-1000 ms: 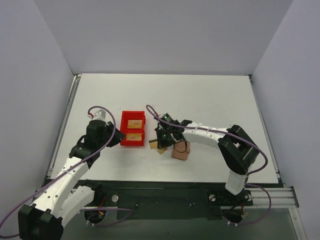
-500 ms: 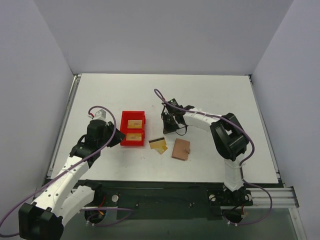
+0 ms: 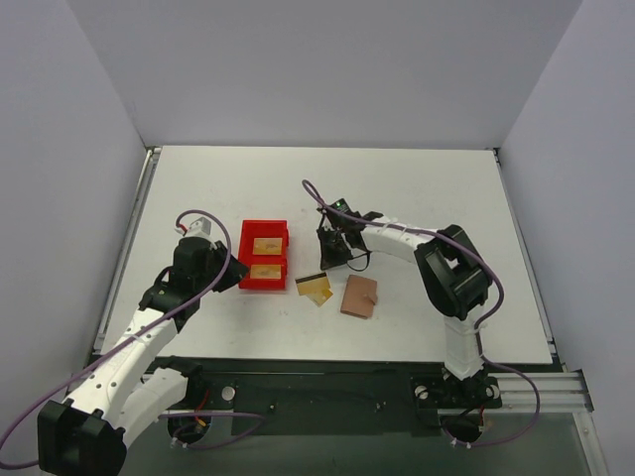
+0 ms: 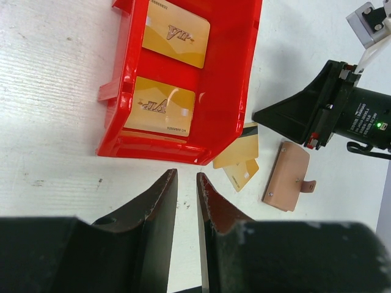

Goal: Put the credit cards into the card holder
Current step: Pick up the credit card at the corner of the board.

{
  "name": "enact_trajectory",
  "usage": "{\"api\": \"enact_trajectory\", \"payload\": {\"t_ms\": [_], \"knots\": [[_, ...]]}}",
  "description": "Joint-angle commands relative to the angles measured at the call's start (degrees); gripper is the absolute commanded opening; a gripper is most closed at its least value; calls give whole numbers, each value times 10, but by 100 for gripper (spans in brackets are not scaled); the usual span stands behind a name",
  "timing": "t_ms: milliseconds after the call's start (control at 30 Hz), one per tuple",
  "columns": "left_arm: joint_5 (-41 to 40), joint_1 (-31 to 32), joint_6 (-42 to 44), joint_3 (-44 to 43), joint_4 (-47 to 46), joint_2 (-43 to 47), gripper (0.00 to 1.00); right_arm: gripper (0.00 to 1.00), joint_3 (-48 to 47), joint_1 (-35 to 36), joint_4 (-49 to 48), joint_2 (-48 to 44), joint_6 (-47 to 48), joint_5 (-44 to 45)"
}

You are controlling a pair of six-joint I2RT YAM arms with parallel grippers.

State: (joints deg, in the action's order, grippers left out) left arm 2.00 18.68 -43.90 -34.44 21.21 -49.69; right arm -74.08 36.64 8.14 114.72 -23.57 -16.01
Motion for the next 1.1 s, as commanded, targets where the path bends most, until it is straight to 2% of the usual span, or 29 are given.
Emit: {"api": "enact_trajectory", "payload": {"t_ms": [0, 567, 1067], "knots": [[1, 1, -1, -7, -22, 0, 29, 2, 29, 29, 38, -10, 9, -3], [6, 1, -3, -5, -28, -1, 29, 2, 94, 112, 41, -34, -16, -1], [6, 1, -7, 11, -27, 10, 29, 3, 127, 192, -1, -43, -30, -24]]}}
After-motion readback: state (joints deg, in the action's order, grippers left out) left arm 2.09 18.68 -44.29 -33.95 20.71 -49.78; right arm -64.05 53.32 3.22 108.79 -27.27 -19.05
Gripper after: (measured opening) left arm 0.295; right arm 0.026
